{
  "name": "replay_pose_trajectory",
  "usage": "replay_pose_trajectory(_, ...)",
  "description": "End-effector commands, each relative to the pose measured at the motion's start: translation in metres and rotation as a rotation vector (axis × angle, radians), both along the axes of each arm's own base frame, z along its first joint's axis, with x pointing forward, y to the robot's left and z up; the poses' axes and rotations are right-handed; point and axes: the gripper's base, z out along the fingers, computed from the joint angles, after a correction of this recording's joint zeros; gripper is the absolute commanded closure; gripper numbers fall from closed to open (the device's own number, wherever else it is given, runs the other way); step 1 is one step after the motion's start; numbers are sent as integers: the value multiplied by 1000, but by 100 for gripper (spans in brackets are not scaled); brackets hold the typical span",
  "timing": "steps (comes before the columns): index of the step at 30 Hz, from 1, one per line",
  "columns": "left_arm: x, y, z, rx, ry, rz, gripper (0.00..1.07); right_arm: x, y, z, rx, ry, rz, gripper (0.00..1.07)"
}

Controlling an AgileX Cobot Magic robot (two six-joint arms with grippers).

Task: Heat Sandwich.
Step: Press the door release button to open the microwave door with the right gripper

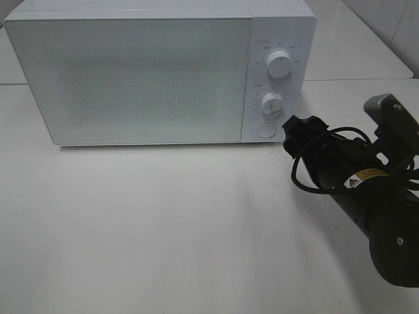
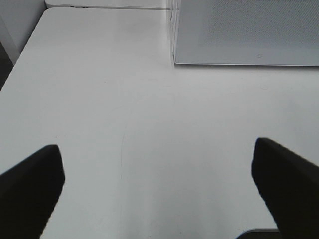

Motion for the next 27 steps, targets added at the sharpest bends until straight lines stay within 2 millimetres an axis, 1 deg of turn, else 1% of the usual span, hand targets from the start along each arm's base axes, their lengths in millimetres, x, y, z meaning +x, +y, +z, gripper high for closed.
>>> replay_pose_trajectory(1, -2, 0, 0, -3, -27, 5, 9, 1, 2, 1, 290, 14, -91, 34)
replay_pose_trajectory(2, -2, 0, 0, -3, -27, 5, 9, 1, 2, 1, 290, 14, -91, 34)
replay_pose_trajectory(3, -2, 0, 0, -3, -27, 5, 9, 1, 2, 1, 431, 27, -139, 35)
replay_pose_trajectory(5, -2, 0, 0, -3, -27, 5, 9, 1, 2, 1, 532, 36, -173, 37)
replay_pose_trajectory(6, -2, 0, 0, -3, -27, 5, 9, 1, 2, 1, 611, 45, -199, 38)
replay_pose_trajectory(7, -2, 0, 0, -3, -27, 5, 9, 1, 2, 1, 611, 45, -199, 38)
replay_pose_trajectory(10, -2, 0, 0, -3, -27, 5, 9, 0, 2, -1, 701, 76, -235, 48)
replay_pose_trajectory(11, -2, 0, 0, -3, -27, 5, 9, -1, 3, -3, 744, 111, -260, 54)
replay_pose_trajectory(12, -2, 0, 0, -3, -27, 5, 9, -1, 3, -3, 744, 111, -260, 54)
replay_pose_trajectory(14, -2, 0, 0, -3, -27, 5, 9, -2, 3, -5, 787, 139, -284, 63)
replay_pose_trajectory(15, -2, 0, 0, -3, -27, 5, 9, -3, 3, -7, 826, 166, -307, 75)
replay_pose_trajectory(16, -2, 0, 0, -3, -27, 5, 9, -3, 3, -7, 826, 166, -307, 75)
replay_pose_trajectory(19, -2, 0, 0, -3, -27, 5, 9, -4, 4, -9, 849, 192, -319, 96)
replay_pose_trajectory(20, -2, 0, 0, -3, -27, 5, 9, -4, 4, -10, 841, 205, -321, 107)
replay_pose_trajectory(27, -2, 0, 0, -3, -27, 5, 9, -4, 3, -16, 800, 222, -327, 107)
